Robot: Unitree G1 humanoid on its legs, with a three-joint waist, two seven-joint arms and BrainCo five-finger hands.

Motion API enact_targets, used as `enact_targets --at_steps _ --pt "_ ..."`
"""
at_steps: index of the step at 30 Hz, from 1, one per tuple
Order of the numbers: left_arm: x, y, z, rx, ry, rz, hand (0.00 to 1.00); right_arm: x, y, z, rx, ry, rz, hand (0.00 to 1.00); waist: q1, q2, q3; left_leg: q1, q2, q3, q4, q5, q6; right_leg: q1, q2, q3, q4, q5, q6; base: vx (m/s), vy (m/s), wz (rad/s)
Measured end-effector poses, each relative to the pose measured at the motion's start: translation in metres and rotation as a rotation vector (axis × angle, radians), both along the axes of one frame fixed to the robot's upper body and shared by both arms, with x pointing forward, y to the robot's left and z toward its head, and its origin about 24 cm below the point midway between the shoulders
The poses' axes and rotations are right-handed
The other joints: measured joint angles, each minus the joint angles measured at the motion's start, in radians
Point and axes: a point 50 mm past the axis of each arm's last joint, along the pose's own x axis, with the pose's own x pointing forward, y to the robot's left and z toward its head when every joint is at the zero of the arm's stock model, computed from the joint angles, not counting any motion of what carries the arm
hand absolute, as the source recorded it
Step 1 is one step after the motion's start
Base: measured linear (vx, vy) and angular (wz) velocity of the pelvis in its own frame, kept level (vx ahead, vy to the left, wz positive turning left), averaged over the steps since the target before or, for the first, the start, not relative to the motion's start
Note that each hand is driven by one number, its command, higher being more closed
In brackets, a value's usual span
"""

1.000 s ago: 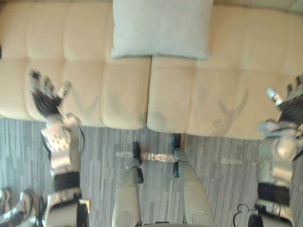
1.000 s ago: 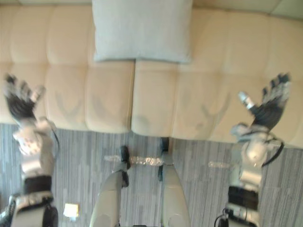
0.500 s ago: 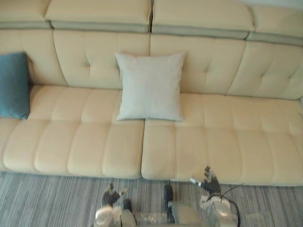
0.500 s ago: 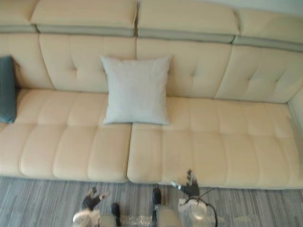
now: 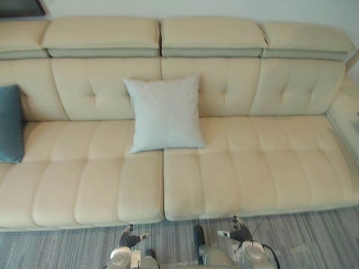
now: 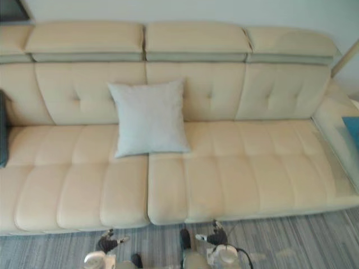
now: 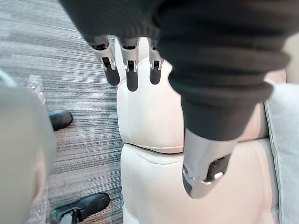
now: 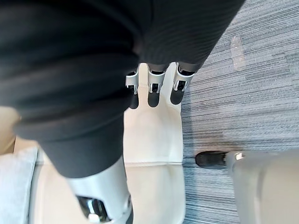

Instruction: Pick up cushions and gather them together orderly.

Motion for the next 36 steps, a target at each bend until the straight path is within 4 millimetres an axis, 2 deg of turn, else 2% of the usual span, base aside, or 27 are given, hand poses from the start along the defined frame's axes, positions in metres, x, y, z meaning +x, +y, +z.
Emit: enact_targets --at_steps 1,2,3,4,5,6,7,8,9,10,11,14,15,17,19,20,22,23,25,27,29,30,31,32,33,34,36 --pt "0.007 0.001 0.003 0.005 -0.021 -0.008 0.0 -0.002 0.0 -0.001 -0.003 0.01 0.0 0.0 -0.003 0.002 0.013 0.008 -0.001 -0.012 -0.003 0.013 -0.003 -0.045 -0.015 -0.075 0.265 -0.162 -0.062 -0.27 0.029 0.07" --pt "0.009 -0.001 0.005 0.006 -0.035 -0.015 0.0 -0.011 -0.001 -0.005 -0.004 0.041 -0.003 0.0 -0.005 0.005 0.017 0.023 -0.005 -0.028 -0.007 0.028 0.0 -0.048 -0.048 -0.128 0.514 -0.279 -0.059 -0.14 -0.03 0.43" --pt "0.007 0.0 0.005 0.007 -0.034 -0.014 0.0 -0.016 -0.001 -0.008 -0.002 0.056 -0.005 0.0 -0.003 0.001 0.013 0.025 -0.006 -0.038 -0.003 0.035 -0.001 -0.015 -0.07 -0.148 0.61 -0.312 -0.039 -0.14 -0.072 0.42" --pt "0.004 0.002 0.005 0.013 -0.031 -0.009 0.0 -0.019 0.001 -0.009 0.002 0.066 -0.004 0.0 0.001 -0.009 0.005 0.02 -0.008 -0.042 -0.003 0.049 -0.003 0.027 -0.093 -0.16 0.638 -0.336 -0.018 -0.17 -0.144 0.22" --pt "0.001 0.006 0.005 0.025 -0.025 -0.001 0.0 -0.019 0.004 -0.011 0.001 0.076 0.007 0.0 0.009 -0.026 -0.004 -0.005 -0.007 -0.043 0.008 0.067 -0.012 0.07 -0.125 -0.169 0.599 -0.368 0.018 -0.15 -0.146 0.03" --pt "0.0 0.008 0.005 0.028 -0.025 0.006 0.0 -0.017 0.005 -0.011 -0.002 0.075 0.015 0.0 0.012 -0.034 -0.008 -0.028 -0.003 -0.04 0.021 0.073 -0.018 0.071 -0.125 -0.171 0.554 -0.385 0.03 -0.23 -0.192 -0.35" --pt "0.003 0.007 0.005 0.019 -0.025 0.023 0.0 -0.005 0.003 -0.005 -0.016 0.041 0.03 0.0 0.03 -0.024 -0.01 -0.076 0.023 -0.032 0.028 0.09 -0.032 0.078 -0.078 -0.188 0.435 -0.394 0.019 -0.22 -0.142 -0.48" --pt "0.002 0.005 0.004 0.01 -0.021 0.028 0.0 0.0 0.002 -0.003 -0.023 0.028 0.035 0.0 0.039 -0.009 -0.006 -0.087 0.037 -0.029 0.021 0.1 -0.039 0.092 -0.06 -0.188 0.382 -0.391 0.015 -0.29 -0.156 -0.65" --pt "0.0 -0.004 0.001 -0.016 -0.011 0.031 0.0 0.01 0.0 0.002 -0.035 -0.003 0.04 0.0 0.052 0.013 0.017 -0.108 0.055 -0.027 -0.012 0.142 -0.047 0.135 -0.026 -0.189 0.221 -0.377 -0.035 -0.29 -0.135 -0.36" --pt "0.0 -0.008 0.0 -0.029 -0.008 0.027 0.0 0.012 -0.002 0.004 -0.046 -0.007 0.036 0.0 0.049 0.019 0.025 -0.122 0.057 -0.028 -0.022 0.162 -0.046 0.149 -0.018 -0.199 0.16 -0.37 -0.085 -0.36 -0.15 -0.09" --pt "0.0 -0.018 -0.002 -0.051 0.005 0.013 0.0 0.008 -0.007 0.002 -0.061 0.001 0.026 0.0 0.042 0.046 0.049 -0.116 0.071 -0.043 -0.039 0.182 -0.053 0.174 0.003 -0.219 0.122 -0.342 -0.111 -0.37 -0.125 0.23" --pt "-0.007 -0.018 -0.004 -0.045 0.019 0.005 0.0 -0.01 -0.009 -0.006 -0.061 0.049 0.008 0.0 0.04 0.054 0.052 -0.074 0.069 -0.062 -0.115 0.216 -0.074 0.176 0.009 -0.24 0.13 -0.337 -0.126 -0.32 -0.01 0.02" --pt "-0.011 -0.014 -0.005 -0.04 0.024 0.036 0.0 -0.015 -0.016 -0.005 -0.067 0.046 -0.032 0.0 0.042 0.038 0.055 -0.119 0.011 -0.184 0.164 0.059 -0.059 0.133 -0.039 -0.214 0.133 -0.338 -0.128 -0.34 0.185 -0.7" --pt "-0.017 -0.014 -0.008 -0.044 0.043 0.049 0.0 -0.015 -0.014 -0.005 -0.062 0.044 -0.031 0.0 0.044 0.063 0.047 -0.069 -0.003 -0.216 0.137 -0.065 -0.055 0.11 -0.023 -0.165 0.14 -0.321 -0.103 -0.14 0.228 -0.76" --pt "-0.016 -0.014 -0.007 -0.042 0.037 0.055 0.0 -0.025 -0.004 -0.009 -0.025 0.063 -0.043 0.0 0.042 0.046 0.044 -0.068 -0.023 -0.2 0.154 -0.088 -0.053 0.104 -0.033 -0.137 0.118 -0.292 -0.075 -0.07 0.19 -0.34" --pt "-0.016 -0.013 -0.007 -0.041 0.039 0.058 0.0 -0.026 -0.003 -0.009 -0.022 0.068 -0.044 0.0 0.042 0.043 0.042 -0.067 -0.029 -0.202 0.156 -0.094 -0.055 0.103 -0.035 -0.125 0.114 -0.285 -0.072 -0.01 0.172 -0.48" --pt "-0.021 -0.013 -0.011 -0.047 0.063 0.076 0.0 -0.029 -0.002 -0.012 -0.018 0.084 -0.039 0.0 0.042 0.03 0.021 -0.043 -0.07 -0.202 0.11 -0.102 -0.048 0.098 -0.04 -0.054 0.082 -0.265 -0.057 0.08 0.147 -0.59" --pt "-0.024 -0.011 -0.012 -0.043 0.081 0.071 0.0 -0.027 -0.003 -0.011 -0.018 0.078 -0.042 0.0 0.031 0.033 0.014 -0.04 -0.087 -0.198 0.095 -0.102 -0.047 0.098 -0.048 -0.04 0.048 -0.235 -0.051 0.1 0.087 -0.4" --pt "-0.024 -0.012 -0.013 -0.041 0.091 0.061 0.0 -0.028 -0.004 -0.011 -0.02 0.081 -0.046 0.0 0.013 0.033 0.014 -0.04 -0.09 -0.186 0.106 -0.11 -0.033 0.098 -0.043 -0.012 0.02 -0.206 -0.046 0.09 0.096 -0.49" --pt "-0.023 -0.01 -0.014 -0.034 0.098 0.054 0.0 -0.024 -0.003 -0.011 -0.018 0.076 -0.041 0.0 0.012 0.032 0.015 -0.029 -0.08 -0.136 0.129 -0.116 -0.008 0.091 -0.025 0.043 0.019 -0.19 -0.042 0.17 0.112 -0.84" --pt "-0.023 -0.01 -0.014 -0.03 0.105 0.048 0.0 -0.017 -0.002 -0.009 -0.021 0.065 -0.029 0.0 0.012 0.031 0.015 -0.015 -0.072 -0.104 0.14 -0.118 -0.003 0.079 -0.012 0.052 0.025 -0.172 -0.048 0.15 0.063 -1.2" --pt "-0.023 -0.01 -0.014 -0.032 0.112 0.048 0.0 -0.01 0.0 -0.008 -0.023 0.06 -0.011 0.0 0.01 0.036 0.016 0.007 -0.049 -0.056 0.135 -0.117 -0.003 0.055 0.005 0.003 0.026 -0.135 -0.073 0.12 0.024 -1.41" --pt "-0.023 -0.011 -0.014 -0.034 0.112 0.048 0.0 -0.008 0.001 -0.007 -0.024 0.056 -0.003 0.0 0.01 0.04 0.018 0.015 -0.038 -0.036 0.132 -0.117 -0.003 0.049 0.006 -0.037 0.026 -0.124 -0.09 0.13 -0.034 -1.7" --pt "-0.023 -0.01 -0.014 -0.031 0.116 0.048 0.0 -0.002 0.003 -0.005 -0.026 0.045 0.014 0.0 0.008 0.05 0.025 0.062 -0.018 0.049 0.108 -0.118 -0.001 0.045 -0.008 -0.262 0.042 -0.14 -0.176 0.1 -0.04 -1.17" --pt "-0.023 -0.009 -0.014 -0.03 0.117 0.048 0.0 -0.002 0.003 -0.005 -0.026 0.046 0.015 0.0 0.008 0.049 0.025 0.074 -0.018 0.067 0.101 -0.118 -0.001 0.045 -0.017 -0.321 0.047 -0.152 -0.19 0.12 -0.066 -1.61" --pt "-0.025 -0.007 -0.015 -0.025 0.123 0.05 0.0 -0.002 0.003 -0.006 -0.027 0.051 0.019 0.0 0.009 0.048 0.025 0.116 -0.019 0.144 0.097 -0.118 -0.002 0.055 -0.038 -0.499 0.062 -0.174 -0.213 0.07 -0.06 -1.17" --pt "-0.027 -0.006 -0.016 -0.024 0.13 0.052 0.0 0.001 0.001 -0.005 -0.035 0.051 0.023 0.0 0.008 0.045 0.024 0.155 -0.018 0.178 0.103 -0.119 -0.003 0.068 -0.026 -0.572 0.066 -0.167 -0.231 0.09 -0.15 -1.47"
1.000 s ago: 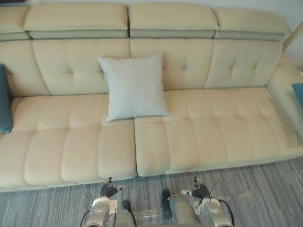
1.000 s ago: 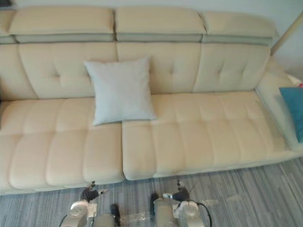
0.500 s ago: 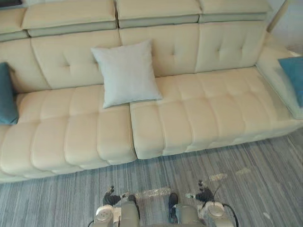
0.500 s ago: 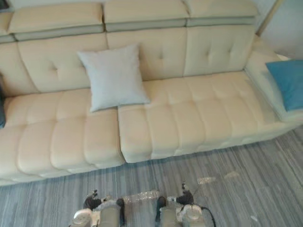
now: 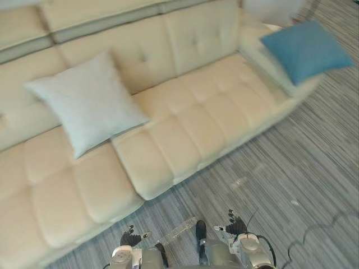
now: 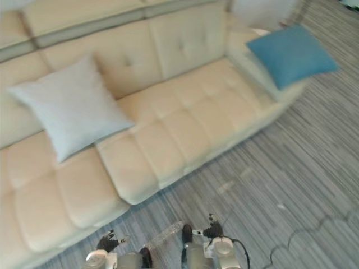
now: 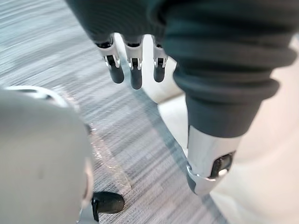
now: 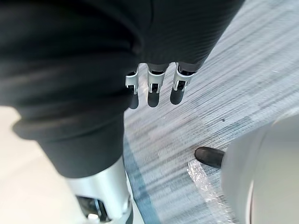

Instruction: Pick up cushions and gather them together orderly.

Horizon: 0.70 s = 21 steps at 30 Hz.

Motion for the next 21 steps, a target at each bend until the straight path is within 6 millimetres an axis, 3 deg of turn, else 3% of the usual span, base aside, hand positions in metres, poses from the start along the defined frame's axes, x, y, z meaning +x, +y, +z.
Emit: enact_targets --at_steps 2,4,5,6,7,8,9,10,12,13,15,17,19,21 --pt "0.001 -0.005 -0.001 -0.011 0.0 -0.005 0.0 -0.002 -0.013 0.0 -0.035 0.009 -0.004 0.0 -0.011 0.032 -0.001 0.037 -0.002 0.01 -0.021 -0.001 -0.002 -0.004 0.038 0.064 -0.01 0.004 -0.007 0.13 -0.127 -1.48" --pt "0.005 -0.01 0.0 -0.024 -0.009 -0.015 0.0 -0.011 -0.021 -0.003 -0.045 0.041 -0.034 0.0 -0.022 0.033 -0.003 0.054 0.003 0.017 -0.011 -0.011 -0.02 -0.002 0.057 0.095 -0.014 -0.057 0.002 0.1 -0.06 -0.81" --pt "0.009 -0.01 0.001 -0.021 -0.017 -0.025 0.0 -0.023 -0.025 -0.008 -0.04 0.072 -0.068 0.0 -0.033 0.038 -0.001 0.02 0.058 0.02 0.119 -0.037 -0.062 0.001 0.077 0.081 -0.006 -0.102 0.003 0.06 -0.075 -0.37" --pt "0.008 -0.009 0.001 -0.018 -0.016 -0.029 0.0 -0.03 -0.024 -0.011 -0.031 0.091 -0.082 0.0 -0.035 0.032 -0.003 -0.008 0.086 0.018 0.21 -0.035 -0.058 0.019 0.086 0.074 -0.014 -0.106 0.001 0.15 -0.134 -0.52" --pt "0.005 -0.008 0.0 -0.013 -0.007 -0.03 0.0 -0.033 -0.026 -0.012 -0.025 0.096 -0.11 0.0 -0.031 0.035 -0.001 -0.061 0.156 -0.005 0.387 -0.003 -0.005 0.069 0.116 0.075 -0.054 -0.105 -0.001 0.23 -0.134 -0.76" --pt "0.0 -0.008 -0.001 -0.02 0.003 -0.022 0.0 -0.037 -0.029 -0.014 -0.034 0.116 -0.115 0.0 -0.026 0.037 0.008 -0.148 0.211 -0.083 0.62 0.055 0.076 0.136 0.164 0.121 -0.085 -0.098 -0.025 0.25 -0.131 -0.8" --pt "0.001 -0.007 0.0 -0.017 -0.002 -0.021 0.0 -0.039 -0.029 -0.014 -0.034 0.121 -0.119 0.0 -0.02 0.039 0.007 -0.166 0.208 -0.119 0.653 0.041 0.058 0.147 0.171 0.141 -0.083 -0.103 -0.029 0.3 -0.065 -1.25" --pt "0.005 -0.007 0.001 -0.021 -0.018 -0.012 0.0 -0.04 -0.031 -0.015 -0.033 0.133 -0.142 0.0 0.001 0.032 0.008 -0.222 0.153 -0.219 0.671 -0.013 0.03 0.178 0.176 0.206 -0.072 -0.118 -0.034 0.31 -0.028 -1.15" --pt "0.007 -0.008 0.002 -0.026 -0.032 -0.006 0.0 -0.039 -0.034 -0.015 -0.033 0.135 -0.162 0.0 0.004 0.026 0.014 -0.257 0.103 -0.268 0.616 -0.041 0.014 0.203 0.17 0.261 -0.074 -0.116 -0.034 0.27 -0.002 -1.22" --pt "0.009 -0.01 0.003 -0.035 -0.041 0.002 0.0 -0.035 -0.032 -0.015 -0.025 0.135 -0.169 0.0 0.01 0.025 0.016 -0.299 0.043 -0.33 0.493 -0.061 -0.006 0.218 0.163 0.328 -0.071 -0.121 -0.025 0.29 0.06 -1.28" --pt "0.012 -0.013 0.004 -0.045 -0.051 0.005 0.0 -0.032 -0.032 -0.014 -0.022 0.125 -0.18 0.0 0.012 0.031 0.023 -0.312 -0.011 -0.408 0.372 -0.065 -0.02 0.233 0.157 0.385 -0.071 -0.126 -0.015 0.32 0.101 -1.21" --pt "0.017 -0.019 0.004 -0.053 -0.059 0.007 0.0 -0.029 -0.033 -0.013 -0.023 0.115 -0.199 0.0 0.037 0.037 0.027 -0.309 -0.112 -0.607 0.095 -0.01 -0.07 0.248 0.143 0.505 -0.073 -0.142 0.01 0.29 0.145 -1.4" --pt "0.018 -0.02 0.005 -0.057 -0.06 0.006 0.0 -0.029 -0.033 -0.012 -0.024 0.112 -0.201 0.0 0.039 0.047 0.033 -0.311 -0.124 -0.659 0.0 0.055 -0.054 0.269 0.142 0.551 -0.078 -0.153 0.028 0.25 0.135 -0.96" --pt "0.016 -0.022 0.003 -0.07 -0.054 0.021 0.0 -0.033 -0.032 -0.014 -0.018 0.123 -0.213 0.0 0.051 0.061 0.025 -0.302 -0.109 -0.624 0.012 0.171 -0.024 0.3 0.146 0.628 -0.062 -0.2 0.073 0.44 0.271 -1.02"
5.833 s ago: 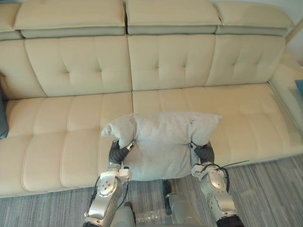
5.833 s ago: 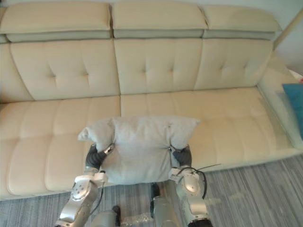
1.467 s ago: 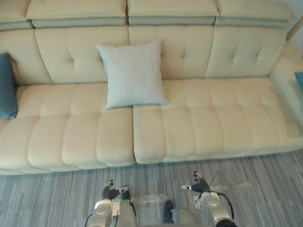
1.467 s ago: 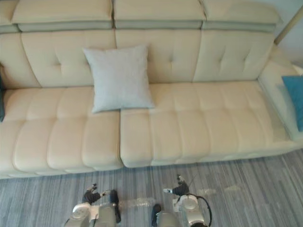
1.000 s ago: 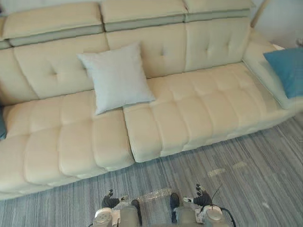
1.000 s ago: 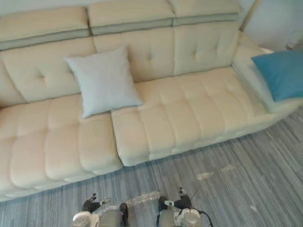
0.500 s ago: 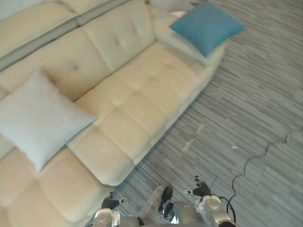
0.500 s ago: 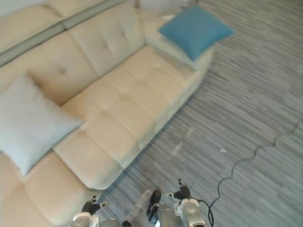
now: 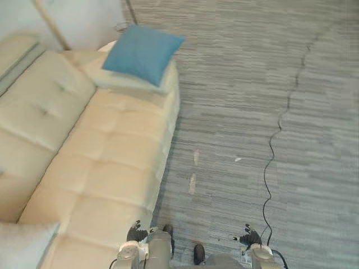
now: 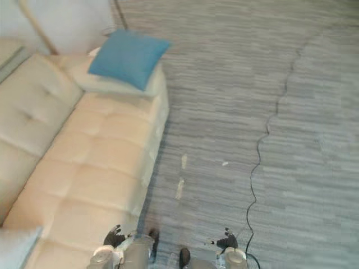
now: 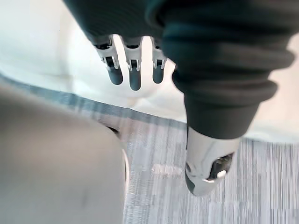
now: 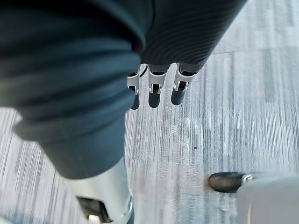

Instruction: Pick up cushions and gather them together orderly.

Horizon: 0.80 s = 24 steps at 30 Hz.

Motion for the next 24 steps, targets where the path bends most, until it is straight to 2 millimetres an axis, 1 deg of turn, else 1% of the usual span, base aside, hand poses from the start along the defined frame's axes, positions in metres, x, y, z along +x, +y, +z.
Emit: enact_targets --at_steps 1,2,3,4,5,6,7,8,9,10,11,12,13,14,15,16,17,18,19,20,21,22,23,24 --pt "-0.001 0.002 0.0 0.003 0.001 0.003 0.0 0.0 0.004 -0.001 0.009 -0.001 -0.002 0.0 0.001 -0.012 -0.003 0.001 -0.001 0.027 0.015 -0.019 0.009 -0.006 -0.012 0.011 0.02 -0.019 0.019 0.43 0.29 -0.93" --pt "0.0 0.004 0.001 0.008 -0.005 0.009 0.0 0.0 0.008 -0.001 0.022 -0.007 -0.006 0.0 0.005 -0.032 -0.001 0.006 -0.002 0.067 0.033 -0.057 0.023 -0.031 -0.028 0.02 0.074 -0.049 0.055 0.33 0.213 -0.99" --pt "0.001 0.007 0.002 0.017 -0.012 0.007 0.0 0.001 0.013 0.0 0.035 -0.019 -0.006 0.0 0.018 -0.051 -0.002 0.029 -0.005 0.115 0.044 -0.106 0.037 -0.078 -0.045 0.015 0.187 -0.077 0.096 0.31 0.204 -1.04" --pt "0.002 0.008 0.003 0.019 -0.013 0.006 0.0 0.001 0.014 0.0 0.036 -0.022 -0.006 0.0 0.018 -0.054 -0.001 0.042 -0.006 0.13 0.045 -0.125 0.048 -0.103 -0.047 0.011 0.25 -0.086 0.116 0.3 0.2 -0.97" --pt "0.001 0.008 0.002 0.02 -0.005 0.003 0.0 0.001 0.016 0.0 0.04 -0.029 -0.005 0.0 0.013 -0.053 0.001 0.073 -0.009 0.149 0.055 -0.154 0.062 -0.173 -0.056 -0.018 0.427 -0.088 0.194 0.29 0.203 -0.6" --pt "-0.003 0.009 0.001 0.033 0.015 -0.017 0.0 0.001 0.019 0.0 0.049 -0.029 -0.003 0.0 0.002 -0.054 0.001 0.112 -0.016 0.165 0.07 -0.184 0.077 -0.263 -0.08 -0.065 0.637 -0.084 0.274 0.3 0.201 -0.44" --pt "-0.003 0.01 0.0 0.036 0.018 -0.023 0.0 0.002 0.017 0.001 0.045 -0.036 -0.003 0.0 -0.001 -0.055 0.001 0.123 -0.017 0.17 0.073 -0.194 0.079 -0.281 -0.089 -0.079 0.682 -0.086 0.27 0.33 0.174 -0.2" --pt "-0.004 0.01 0.0 0.041 0.028 -0.036 0.0 0.0 0.015 0.002 0.045 -0.04 -0.012 0.0 -0.005 -0.054 0.003 0.167 -0.018 0.182 0.073 -0.217 0.091 -0.327 -0.133 -0.145 0.748 -0.11 0.216 0.38 0.117 -0.13" --pt "-0.003 0.01 0.0 0.043 0.026 -0.033 0.0 0.001 0.014 0.002 0.052 -0.045 -0.025 0.0 -0.006 -0.055 0.009 0.213 -0.016 0.185 0.056 -0.234 0.1 -0.357 -0.166 -0.198 0.732 -0.138 0.167 0.47 0.07 -0.12" --pt "-0.003 0.01 0.0 0.043 0.025 -0.032 0.0 0.001 0.015 0.002 0.055 -0.044 -0.027 0.0 -0.006 -0.057 0.011 0.243 -0.012 0.179 0.04 -0.243 0.104 -0.377 -0.178 -0.227 0.692 -0.149 0.148 0.41 0.004 -0.08" --pt "-0.002 0.009 0.0 0.042 0.025 -0.032 0.0 0.001 0.015 0.002 0.056 -0.044 -0.026 0.0 -0.006 -0.057 0.011 0.259 -0.01 0.174 0.029 -0.248 0.104 -0.388 -0.181 -0.236 0.661 -0.151 0.144 0.53 -0.066 0.08" --pt "-0.001 0.008 0.001 0.04 0.021 -0.031 0.0 0.006 0.014 0.003 0.056 -0.056 -0.027 0.0 -0.014 -0.052 0.013 0.303 0.009 0.163 -0.006 -0.25 0.103 -0.427 -0.177 -0.257 0.519 -0.132 0.124 0.36 -0.059 0.13" --pt "-0.001 0.007 0.001 0.04 0.021 -0.031 0.0 0.006 0.014 0.004 0.055 -0.057 -0.028 0.0 -0.017 -0.05 0.014 0.312 0.014 0.161 -0.016 -0.249 0.101 -0.433 -0.174 -0.262 0.483 -0.121 0.118 0.48 -0.09 0.24" --pt "-0.002 0.008 0.0 0.042 0.024 -0.031 0.0 0.008 0.013 0.004 0.054 -0.061 -0.028 0.0 -0.021 -0.047 0.014 0.338 0.024 0.151 -0.04 -0.246 0.092 -0.449 -0.163 -0.266 0.38 -0.069 0.103 0.55 -0.143 0.46" --pt "-0.006 0.009 -0.002 0.046 0.042 -0.026 0.0 0.006 0.01 0.004 0.048 -0.057 -0.038 0.0 -0.027 -0.05 0.011 0.388 0.035 0.12 -0.059 -0.265 0.047 -0.437 -0.149 -0.257 0.258 0.108 0.062 0.69 -0.191 0.52" --pt "-0.007 0.01 -0.002 0.047 0.046 -0.024 0.0 0.005 0.008 0.004 0.046 -0.057 -0.042 0.0 -0.03 -0.055 0.006 0.395 0.04 0.108 -0.055 -0.271 0.036 -0.432 -0.149 -0.254 0.265 0.13 0.034 0.62 -0.178 0.5" --pt "-0.008 0.005 -0.004 0.03 0.051 -0.012 0.0 0.008 0.004 0.005 0.035 -0.059 -0.047 0.0 -0.026 -0.015 -0.003 0.39 0.071 0.086 -0.031 -0.267 0.016 -0.416 -0.133 -0.294 0.287 0.112 0.021 0.61 -0.173 0.44" --pt "-0.008 0.0 -0.004 0.012 0.047 -0.001 0.0 0.008 0.001 0.005 0.03 -0.056 -0.062 0.0 -0.023 -0.014 -0.001 0.368 0.062 0.077 0.034 -0.209 -0.027 -0.403 -0.157 -0.317 0.327 0.073 0.013 0.69 -0.23 0.72" --pt "-0.003 -0.003 -0.002 0.0 0.024 0.022 0.0 0.004 -0.008 0.005 0.014 -0.052 -0.083 0.0 -0.039 -0.014 0.013 0.333 0.048 0.092 0.181 -0.116 -0.005 -0.396 -0.198 -0.369 0.43 0.036 -0.001 0.57 -0.201 0.8" --pt "-0.003 -0.005 -0.002 -0.011 0.022 0.037 0.0 0.004 -0.01 0.007 0.008 -0.06 -0.085 0.0 -0.047 -0.006 0.015 0.304 0.062 0.116 0.274 -0.074 -0.007 -0.381 -0.195 -0.381 0.43 0.01 0.023 0.37 -0.254 0.85" --pt "-0.012 0.0 -0.004 -0.006 0.034 0.072 0.0 0.001 -0.005 0.006 0.013 -0.065 -0.085 0.0 -0.045 -0.001 0.006 0.228 0.122 0.189 0.497 -0.059 -0.011 -0.238 -0.18 -0.415 0.275 -0.023 -0.006 0.27 -0.198 0.51" --pt "-0.011 0.001 -0.003 -0.007 0.032 0.076 0.0 -0.001 -0.005 0.006 0.014 -0.063 -0.09 0.0 -0.044 0.002 0.007 0.217 0.136 0.202 0.529 -0.071 -0.008 -0.221 -0.173 -0.419 0.264 -0.029 -0.008 0.49 -0.234 0.5" --pt "-0.009 -0.003 -0.002 -0.019 0.017 0.085 0.0 0.0 -0.003 0.006 0.026 -0.068 -0.105 0.0 -0.035 0.02 0.01 0.127 0.204 0.252 0.664 -0.142 0.007 -0.143 -0.143 -0.433 0.233 -0.048 -0.023 0.55 -0.133 0.38" --pt "0.002 0.002 0.003 -0.006 -0.02 0.077 0.0 -0.001 0.003 0.004 0.046 -0.064 -0.114 0.0 -0.018 -0.006 0.018 0.043 0.2 0.298 0.672 -0.179 0.02 -0.064 -0.149 -0.447 0.169 -0.05 -0.022 0.53 -0.11 0.41"
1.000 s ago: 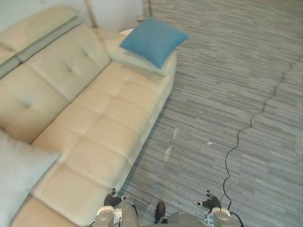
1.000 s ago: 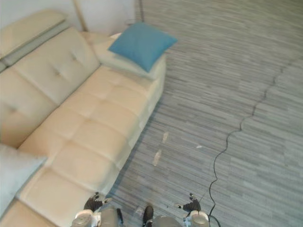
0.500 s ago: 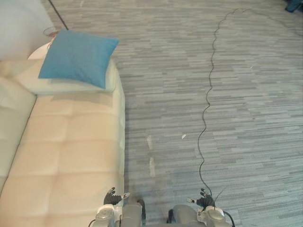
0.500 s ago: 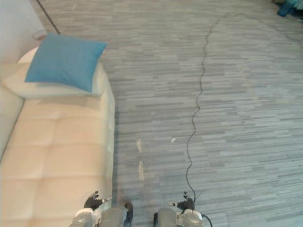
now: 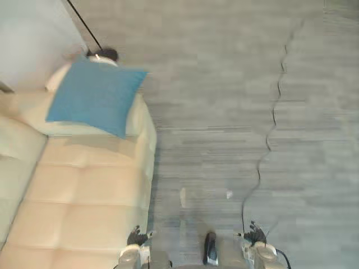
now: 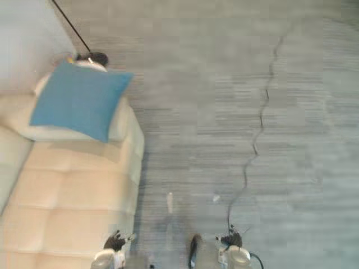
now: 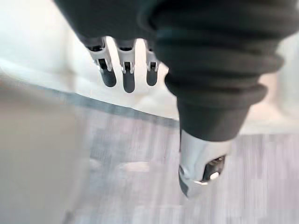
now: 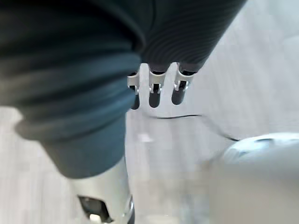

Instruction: Pick up cushions and gather them together orderly.

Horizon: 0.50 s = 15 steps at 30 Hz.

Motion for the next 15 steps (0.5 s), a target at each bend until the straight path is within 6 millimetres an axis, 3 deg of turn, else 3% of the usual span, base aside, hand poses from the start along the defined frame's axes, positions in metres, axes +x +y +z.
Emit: enact_targets --at_steps 2,3,4,5,6,8,10,11,12,13,14,15 --pt "0.006 0.004 0.004 0.015 -0.028 -0.003 0.0 0.001 0.006 -0.001 0.02 -0.002 -0.007 0.0 0.014 -0.027 0.012 -0.074 -0.034 0.056 -0.093 -0.029 0.013 0.075 -0.014 -0.011 -0.067 0.0 0.0 0.42 -0.085 0.2" --pt "0.008 0.004 0.005 0.02 -0.031 -0.021 0.0 0.001 0.004 -0.001 0.021 0.0 -0.02 0.0 0.024 -0.031 0.012 -0.111 -0.081 0.079 -0.295 -0.024 0.014 0.119 -0.02 -0.011 -0.104 -0.001 0.003 0.44 -0.039 -0.01" --pt "0.008 0.004 0.005 0.023 -0.03 -0.025 0.0 0.003 0.004 -0.001 0.022 -0.004 -0.024 0.0 0.028 -0.03 0.012 -0.122 -0.103 0.08 -0.395 -0.002 0.015 0.137 -0.022 -0.008 -0.118 -0.006 0.012 0.55 0.023 -0.2" --pt "0.007 0.005 0.004 0.022 -0.026 -0.02 0.0 0.007 0.004 0.001 0.019 -0.013 -0.023 0.0 0.029 -0.028 0.011 -0.135 -0.135 0.073 -0.573 0.071 0.012 0.166 -0.021 0.002 -0.139 -0.021 0.036 0.5 0.108 -0.44" --pt "0.006 0.004 0.003 0.016 -0.022 -0.018 0.0 0.005 0.001 0.0 0.011 -0.002 -0.022 0.0 0.039 -0.026 0.009 -0.122 -0.163 0.046 -0.69 0.253 0.045 0.206 -0.006 0.035 -0.173 -0.033 0.058 0.62 0.146 -0.49" --pt "0.009 0.009 0.004 0.033 -0.021 -0.039 0.0 0.007 0.011 -0.003 0.035 0.01 -0.004 0.0 0.035 -0.074 -0.013 -0.105 -0.198 0.056 -0.704 0.226 0.088 0.201 -0.045 0.077 -0.179 -0.002 0.081 0.59 0.148 -0.24" --pt "0.006 0.016 0.003 0.043 -0.006 -0.041 0.0 0.006 0.012 -0.003 0.028 0.015 0.011 0.0 0.03 -0.087 -0.02 -0.107 -0.19 0.067 -0.627 0.154 0.104 0.157 -0.06 0.152 -0.038 0.016 0.089 0.6 0.182 -0.06" --pt "0.004 0.018 0.002 0.044 0.001 -0.033 0.0 0.007 0.012 -0.003 0.027 0.017 0.012 0.0 0.031 -0.088 -0.02 -0.078 -0.185 0.076 -0.61 0.114 0.104 0.115 -0.069 0.19 0.091 0.03 0.116 0.53 0.15 -0.3" --pt "0.001 0.019 0.0 0.046 0.02 -0.034 0.0 0.009 0.015 -0.002 0.025 0.013 0.038 0.0 0.029 -0.088 -0.021 0.001 -0.183 0.085 -0.624 0.067 0.103 0.035 -0.091 0.214 0.338 0.082 0.271 0.51 0.129 -0.31" --pt "-0.001 0.02 -0.001 0.048 0.032 -0.034 0.0 0.01 0.016 -0.002 0.025 0.013 0.049 0.0 0.026 -0.086 -0.02 0.027 -0.182 0.086 -0.631 0.054 0.102 0.015 -0.095 0.219 0.411 0.078 0.295 0.39 0.073 -0.24" --pt "-0.007 0.022 -0.003 0.053 0.054 -0.037 0.0 0.01 0.019 -0.003 0.026 0.016 0.07 0.0 0.024 -0.086 -0.02 0.086 -0.185 0.086 -0.646 0.038 0.101 -0.028 -0.108 0.205 0.532 0.055 0.281 0.37 0.034 -0.02" --pt "-0.01 0.022 -0.004 0.059 0.061 -0.051 0.0 0.009 0.02 -0.003 0.018 0.021 0.092 0.0 0.021 -0.085 -0.02 0.145 -0.187 0.083 -0.677 0.035 0.102 -0.07 -0.123 0.163 0.605 0.019 0.222 0.52 0.001 0.12"
